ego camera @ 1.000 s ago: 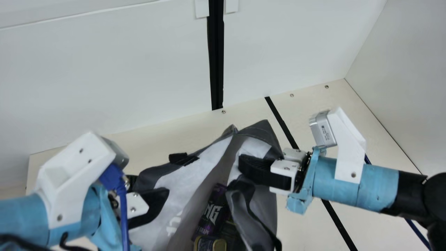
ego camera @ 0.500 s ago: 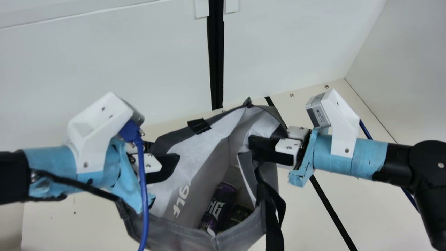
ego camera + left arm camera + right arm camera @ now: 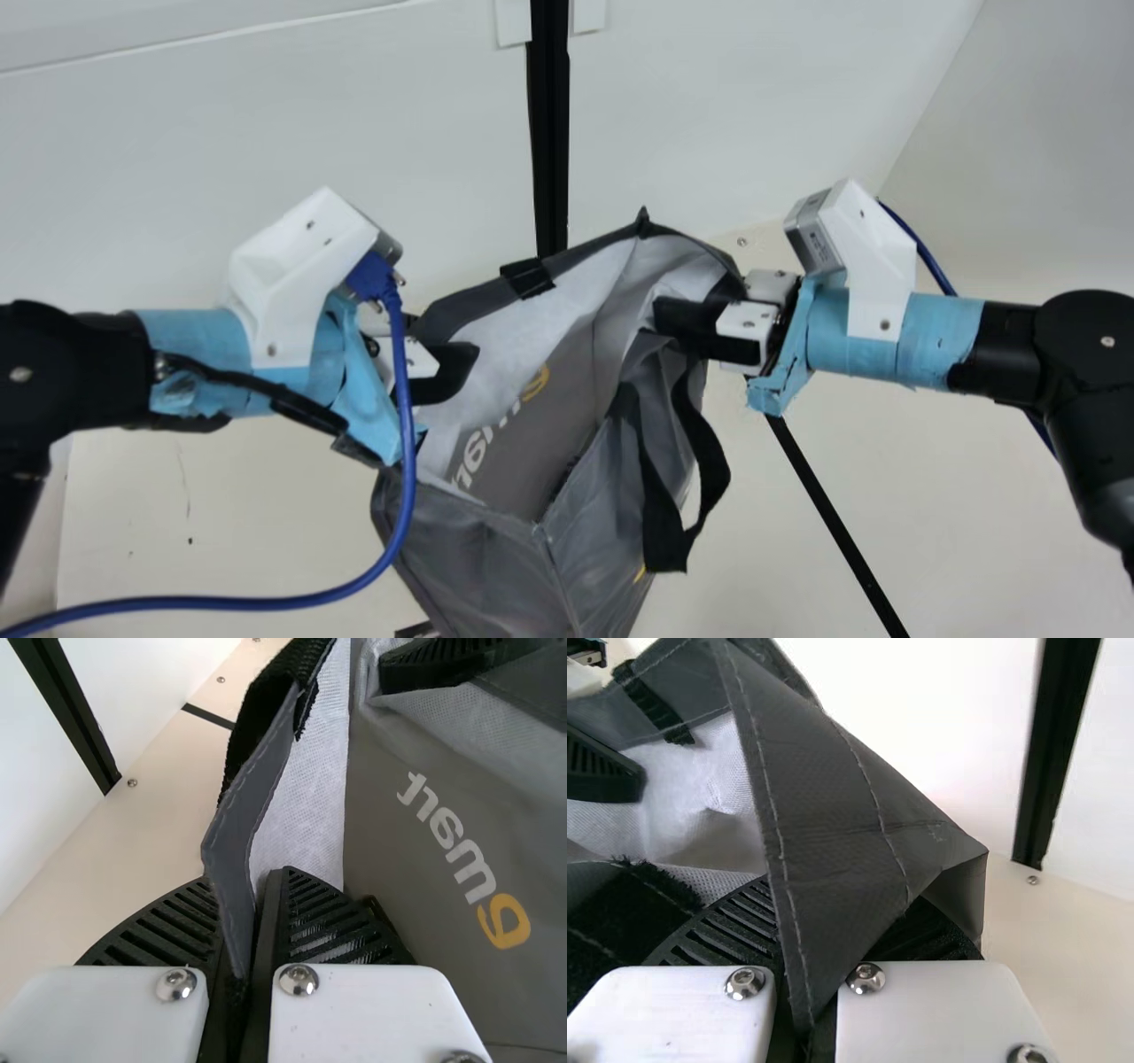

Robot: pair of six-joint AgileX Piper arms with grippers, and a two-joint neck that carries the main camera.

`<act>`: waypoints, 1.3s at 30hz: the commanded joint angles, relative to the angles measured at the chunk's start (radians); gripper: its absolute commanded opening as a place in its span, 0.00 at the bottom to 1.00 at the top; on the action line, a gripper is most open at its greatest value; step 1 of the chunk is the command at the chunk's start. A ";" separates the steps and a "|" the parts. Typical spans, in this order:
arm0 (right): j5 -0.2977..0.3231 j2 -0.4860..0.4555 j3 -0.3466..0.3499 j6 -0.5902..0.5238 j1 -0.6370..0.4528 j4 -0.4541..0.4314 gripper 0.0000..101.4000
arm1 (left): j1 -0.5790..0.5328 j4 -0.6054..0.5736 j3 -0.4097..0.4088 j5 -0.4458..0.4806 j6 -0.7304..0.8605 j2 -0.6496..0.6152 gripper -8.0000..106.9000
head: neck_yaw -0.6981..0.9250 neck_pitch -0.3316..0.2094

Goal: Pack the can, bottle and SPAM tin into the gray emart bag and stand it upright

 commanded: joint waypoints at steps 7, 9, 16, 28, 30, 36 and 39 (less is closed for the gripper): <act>-0.006 0.102 -0.068 -0.051 -0.040 0.003 0.00 | 0.003 0.027 -0.127 -0.001 -0.026 0.075 0.00 | -0.001 -0.023; -0.006 0.119 -0.079 -0.068 -0.050 0.005 0.00 | 0.004 0.038 -0.149 -0.001 -0.028 0.090 0.00 | -0.001 -0.023; -0.006 0.128 -0.082 -0.134 -0.063 -0.007 0.00 | 0.007 0.073 -0.195 -0.001 -0.043 0.127 0.00 | -0.001 -0.023; -0.006 0.076 -0.027 -0.113 -0.046 0.014 0.00 | 0.006 0.074 -0.195 -0.001 -0.065 0.129 0.00 | -0.001 -0.023; -0.016 0.075 -0.026 -0.114 -0.047 0.009 0.00 | 0.006 0.075 -0.194 0.000 -0.064 0.129 0.00 | -0.001 -0.023; -0.018 0.075 -0.026 -0.114 -0.047 0.009 0.00 | 0.006 0.070 -0.193 0.000 -0.064 0.129 0.00 | -0.001 -0.023; -0.018 0.075 -0.026 -0.114 -0.047 0.009 0.00 | 0.006 0.070 -0.193 0.000 -0.064 0.129 0.00 | -0.001 -0.023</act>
